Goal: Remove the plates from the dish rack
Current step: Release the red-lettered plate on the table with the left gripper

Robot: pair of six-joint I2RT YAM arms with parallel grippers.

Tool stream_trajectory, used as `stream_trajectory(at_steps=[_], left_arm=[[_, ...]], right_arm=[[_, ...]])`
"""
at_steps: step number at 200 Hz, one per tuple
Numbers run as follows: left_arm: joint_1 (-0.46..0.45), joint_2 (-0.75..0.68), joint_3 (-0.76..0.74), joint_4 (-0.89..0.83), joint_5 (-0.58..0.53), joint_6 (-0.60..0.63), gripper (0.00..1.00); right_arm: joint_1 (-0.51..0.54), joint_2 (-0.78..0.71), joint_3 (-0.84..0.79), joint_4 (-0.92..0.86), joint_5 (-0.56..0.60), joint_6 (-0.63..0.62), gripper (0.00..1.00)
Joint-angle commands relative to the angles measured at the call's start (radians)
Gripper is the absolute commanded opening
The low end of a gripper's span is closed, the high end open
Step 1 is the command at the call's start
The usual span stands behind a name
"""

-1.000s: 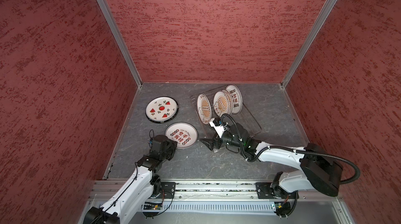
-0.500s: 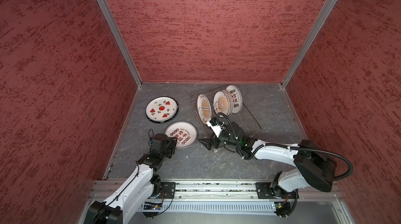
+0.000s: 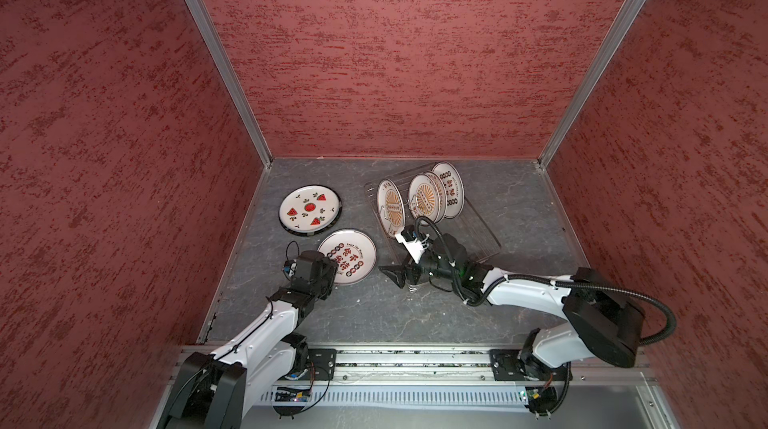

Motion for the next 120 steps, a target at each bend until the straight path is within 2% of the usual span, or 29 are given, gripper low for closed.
stream_trajectory(at_steps=[1,30,72,86,120], left_arm=[[0.003,-0.003,0.020,-0.051,-0.074,0.036,0.64],[0.005,-0.036,0.034,-0.126,-0.151,0.024,0.75],[0.003,-0.090,0.053,-0.217,-0.236,0.027,0.77],[0.007,-0.119,0.054,-0.246,-0.293,0.031,0.80],[0.037,-0.242,0.062,-0.306,-0.336,0.085,0.85]], right_arm=[[0.007,-0.001,0.025,0.001,-0.015,-0.025,0.99],[0.008,-0.003,0.026,-0.003,-0.015,-0.029,0.99],[0.008,-0.017,0.007,0.024,0.000,-0.026,0.99],[0.008,-0.090,-0.049,0.099,0.023,-0.017,0.99],[0.007,-0.270,-0.245,0.353,0.071,0.005,0.99]])
